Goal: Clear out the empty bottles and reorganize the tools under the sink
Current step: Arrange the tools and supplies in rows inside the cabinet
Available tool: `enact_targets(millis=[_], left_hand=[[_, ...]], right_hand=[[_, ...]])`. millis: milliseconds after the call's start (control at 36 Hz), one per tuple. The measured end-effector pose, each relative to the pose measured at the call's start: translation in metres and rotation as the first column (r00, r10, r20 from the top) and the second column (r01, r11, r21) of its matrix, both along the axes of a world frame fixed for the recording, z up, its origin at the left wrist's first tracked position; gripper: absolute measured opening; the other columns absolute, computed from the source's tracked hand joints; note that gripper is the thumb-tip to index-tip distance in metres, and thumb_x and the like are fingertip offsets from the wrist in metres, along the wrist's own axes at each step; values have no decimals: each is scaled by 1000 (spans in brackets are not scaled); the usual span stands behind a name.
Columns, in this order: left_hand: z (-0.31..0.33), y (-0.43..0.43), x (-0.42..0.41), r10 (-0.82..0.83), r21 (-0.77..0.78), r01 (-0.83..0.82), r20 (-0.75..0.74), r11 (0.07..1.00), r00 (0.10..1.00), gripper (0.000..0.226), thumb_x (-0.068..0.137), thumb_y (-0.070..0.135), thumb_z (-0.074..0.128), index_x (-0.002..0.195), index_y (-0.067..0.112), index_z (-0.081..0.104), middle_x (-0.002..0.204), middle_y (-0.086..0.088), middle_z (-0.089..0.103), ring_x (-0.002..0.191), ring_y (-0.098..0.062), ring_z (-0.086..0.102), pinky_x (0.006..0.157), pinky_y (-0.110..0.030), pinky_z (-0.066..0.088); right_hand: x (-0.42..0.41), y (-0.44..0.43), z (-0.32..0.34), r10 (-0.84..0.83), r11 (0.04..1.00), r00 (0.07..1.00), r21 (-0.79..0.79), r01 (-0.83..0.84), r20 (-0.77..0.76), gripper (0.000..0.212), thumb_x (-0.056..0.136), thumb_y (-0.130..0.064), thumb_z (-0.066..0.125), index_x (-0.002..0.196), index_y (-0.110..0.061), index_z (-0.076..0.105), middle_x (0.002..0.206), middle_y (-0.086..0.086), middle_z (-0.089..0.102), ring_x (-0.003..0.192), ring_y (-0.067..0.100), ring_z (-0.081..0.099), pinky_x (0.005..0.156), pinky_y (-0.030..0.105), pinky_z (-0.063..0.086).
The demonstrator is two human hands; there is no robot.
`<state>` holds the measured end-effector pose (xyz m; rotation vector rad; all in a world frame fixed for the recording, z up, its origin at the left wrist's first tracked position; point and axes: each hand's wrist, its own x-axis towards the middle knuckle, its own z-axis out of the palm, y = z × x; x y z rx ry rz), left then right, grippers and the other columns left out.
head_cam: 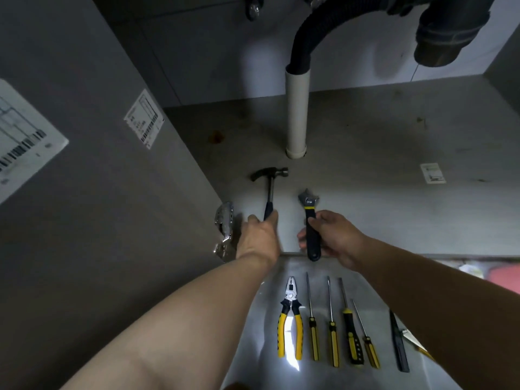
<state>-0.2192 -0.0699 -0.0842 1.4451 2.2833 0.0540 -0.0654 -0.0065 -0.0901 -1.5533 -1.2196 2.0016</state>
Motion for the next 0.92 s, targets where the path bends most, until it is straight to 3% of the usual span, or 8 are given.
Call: enact_targets(millis=[56,194,361,444,556,722,806,917], left_hand=[[-2,0,2,-3,4,3,-15,1000,1000,74,91,-6,41,154,31,31,130,-15,42,126,-34,43,105,-41,46],[-7,2,11,28,27,-25,-79,999,996,87,85,-11,47,158,28,20,137,-12,33,128,-34,36,96,-44,51],[-2,16,-8,79,-36,-85,-152,996,985,68,95,-1,42,157,22,23,147,-16,30,133,-37,38,104,-47,42],[-4,20,-13,71,-43,-81,-195,996,978,53,103,6,31,154,17,26,147,-18,31,132,-38,42,107,-48,37],[-10,18,-15,-14,12,18,-300,1000,954,53,99,8,45,149,1,27,149,-21,30,137,-36,36,110,-40,34],[-13,23,-11,-150,-149,88,-479,985,865,60,96,2,34,151,-14,14,149,-27,25,135,-37,31,116,-39,30],[-15,21,-12,-132,-154,66,-472,986,872,67,96,5,34,153,-12,2,148,-27,26,136,-36,31,119,-40,25],[-14,21,-13,-35,-99,-1,-356,995,934,70,92,-1,35,156,-1,6,145,-22,25,136,-33,31,120,-40,26]], right_hand=[[-1,-1,-2,-1,1000,1000,-10,1,-10,19,108,-20,41,110,-8,55,90,11,77,73,24,74,83,48,58],[-7,-4,2,-9,999,999,-37,7,-49,14,107,-14,44,113,-9,54,104,9,76,75,19,74,54,27,56],[-12,-6,4,-13,998,996,-60,7,-92,19,99,-6,56,118,-8,54,115,13,70,77,21,74,55,29,58],[-14,-6,2,-27,998,995,-59,21,-97,29,97,-2,59,124,-6,50,111,15,67,73,21,74,55,30,57],[-16,-7,-6,-66,998,997,9,66,-34,37,96,-1,59,130,-13,53,94,12,68,76,25,72,61,34,60],[-16,-1,-12,-127,978,990,174,114,65,43,93,-4,66,133,-13,53,97,19,69,86,32,73,63,37,60],[-16,1,-15,-91,971,988,230,62,121,43,92,-5,67,130,-14,51,101,18,68,83,26,70,57,30,56],[-16,2,-21,-24,966,988,258,-17,154,51,89,2,63,135,-16,50,93,5,66,76,14,65,46,14,47]])
